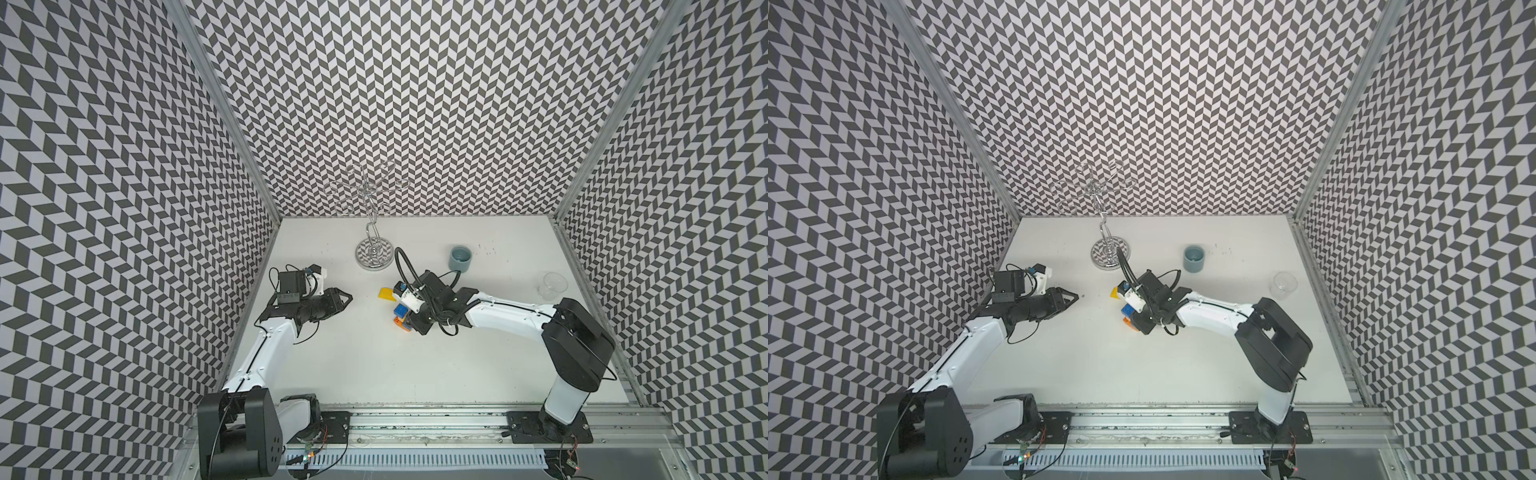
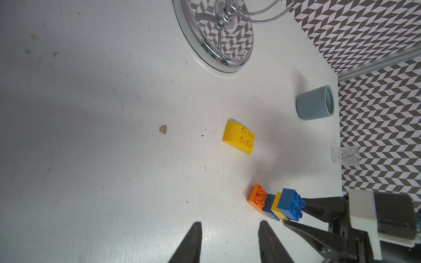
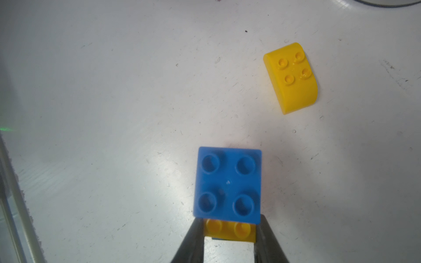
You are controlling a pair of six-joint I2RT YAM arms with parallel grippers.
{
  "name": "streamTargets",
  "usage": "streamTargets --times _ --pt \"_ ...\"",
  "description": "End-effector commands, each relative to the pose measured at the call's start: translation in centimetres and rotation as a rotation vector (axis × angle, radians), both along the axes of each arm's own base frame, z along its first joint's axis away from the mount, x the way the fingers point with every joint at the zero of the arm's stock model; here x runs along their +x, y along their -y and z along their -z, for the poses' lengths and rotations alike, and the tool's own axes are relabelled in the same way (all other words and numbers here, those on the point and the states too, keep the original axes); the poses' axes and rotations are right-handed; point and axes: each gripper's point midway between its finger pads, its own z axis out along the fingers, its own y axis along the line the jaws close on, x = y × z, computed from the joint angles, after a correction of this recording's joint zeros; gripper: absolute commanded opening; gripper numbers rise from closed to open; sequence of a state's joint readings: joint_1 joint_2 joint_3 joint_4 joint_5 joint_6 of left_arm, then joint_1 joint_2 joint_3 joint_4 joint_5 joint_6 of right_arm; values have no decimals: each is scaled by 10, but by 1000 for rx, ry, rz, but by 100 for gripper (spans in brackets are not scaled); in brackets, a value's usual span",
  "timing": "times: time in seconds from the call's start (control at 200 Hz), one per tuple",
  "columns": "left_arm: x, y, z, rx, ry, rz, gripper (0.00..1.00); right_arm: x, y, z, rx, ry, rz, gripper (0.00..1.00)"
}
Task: Assemble the letter s with lego
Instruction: Assemble the lego brick with the lego brick.
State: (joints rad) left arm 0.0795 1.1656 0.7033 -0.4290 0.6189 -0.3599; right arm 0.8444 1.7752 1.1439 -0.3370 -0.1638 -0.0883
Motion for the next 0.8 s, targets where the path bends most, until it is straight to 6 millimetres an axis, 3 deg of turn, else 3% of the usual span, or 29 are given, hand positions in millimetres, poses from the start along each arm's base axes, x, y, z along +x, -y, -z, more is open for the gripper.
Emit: streamTargets --times 0.0,0.796 --pt "0 -1 3 -6 2 3 43 11 -7 -6 19 30 -6 21" --pt "1 -1 6 -6 -10 3 43 2 -5 11 3 -28 -20 19"
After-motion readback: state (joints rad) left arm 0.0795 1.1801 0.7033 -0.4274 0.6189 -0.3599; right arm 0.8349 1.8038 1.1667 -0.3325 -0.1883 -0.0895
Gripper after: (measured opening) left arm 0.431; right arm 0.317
